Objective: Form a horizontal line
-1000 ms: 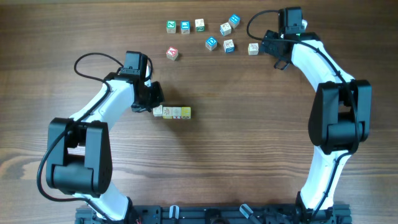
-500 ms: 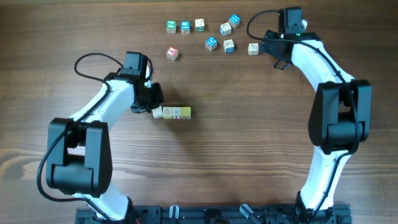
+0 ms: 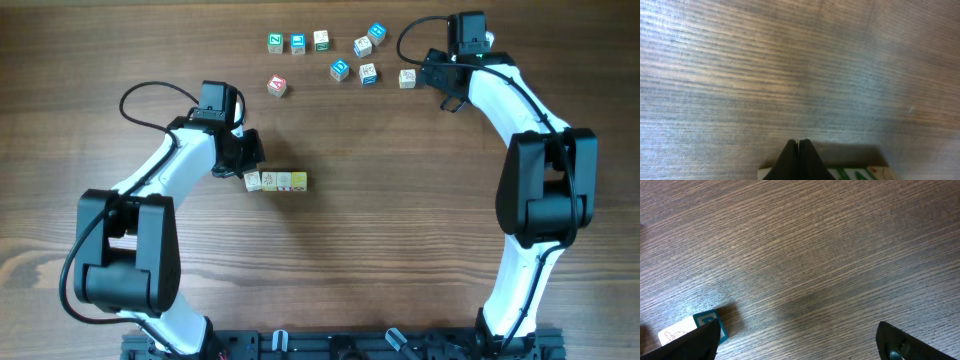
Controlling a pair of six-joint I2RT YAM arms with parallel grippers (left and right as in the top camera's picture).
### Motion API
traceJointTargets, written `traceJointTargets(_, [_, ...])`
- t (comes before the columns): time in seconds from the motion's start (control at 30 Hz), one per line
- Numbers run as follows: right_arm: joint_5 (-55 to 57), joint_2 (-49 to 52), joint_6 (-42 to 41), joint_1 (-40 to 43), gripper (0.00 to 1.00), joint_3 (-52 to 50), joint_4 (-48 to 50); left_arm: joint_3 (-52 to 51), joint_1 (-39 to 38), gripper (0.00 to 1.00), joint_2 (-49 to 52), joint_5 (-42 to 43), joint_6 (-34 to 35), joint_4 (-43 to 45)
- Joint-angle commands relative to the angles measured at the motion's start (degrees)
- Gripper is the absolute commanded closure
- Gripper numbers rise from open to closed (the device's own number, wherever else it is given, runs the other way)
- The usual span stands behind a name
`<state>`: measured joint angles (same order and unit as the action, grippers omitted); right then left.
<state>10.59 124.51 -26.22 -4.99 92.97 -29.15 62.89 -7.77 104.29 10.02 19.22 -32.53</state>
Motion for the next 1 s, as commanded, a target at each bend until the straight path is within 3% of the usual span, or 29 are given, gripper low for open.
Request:
traceJointTargets(0.0, [1.16, -0.22, 0.68, -0.17, 0.0, -0.48, 0.07, 0.13, 2.58, 0.96, 0.37, -2.12, 3.87, 2.03])
traceJointTargets(0.13, [1.16, -0.22, 0.7, -0.17, 0.0, -0.48, 0.07, 0.11, 6.78, 0.96, 0.39, -2.36, 5.66, -2.38])
traceJointTargets(0.27, [1.16, -0.22, 0.68, -0.17, 0.0, -0.48, 0.07, -0.44, 5.97, 0.96, 0.39, -2.38, 5.03, -7.15])
traceJointTargets(0.97, [1.18, -0.22, 0.7, -0.17, 0.0, -0.48, 0.07, -1.51, 2.36, 0.96, 0.39, -2.97, 3.54, -4.13])
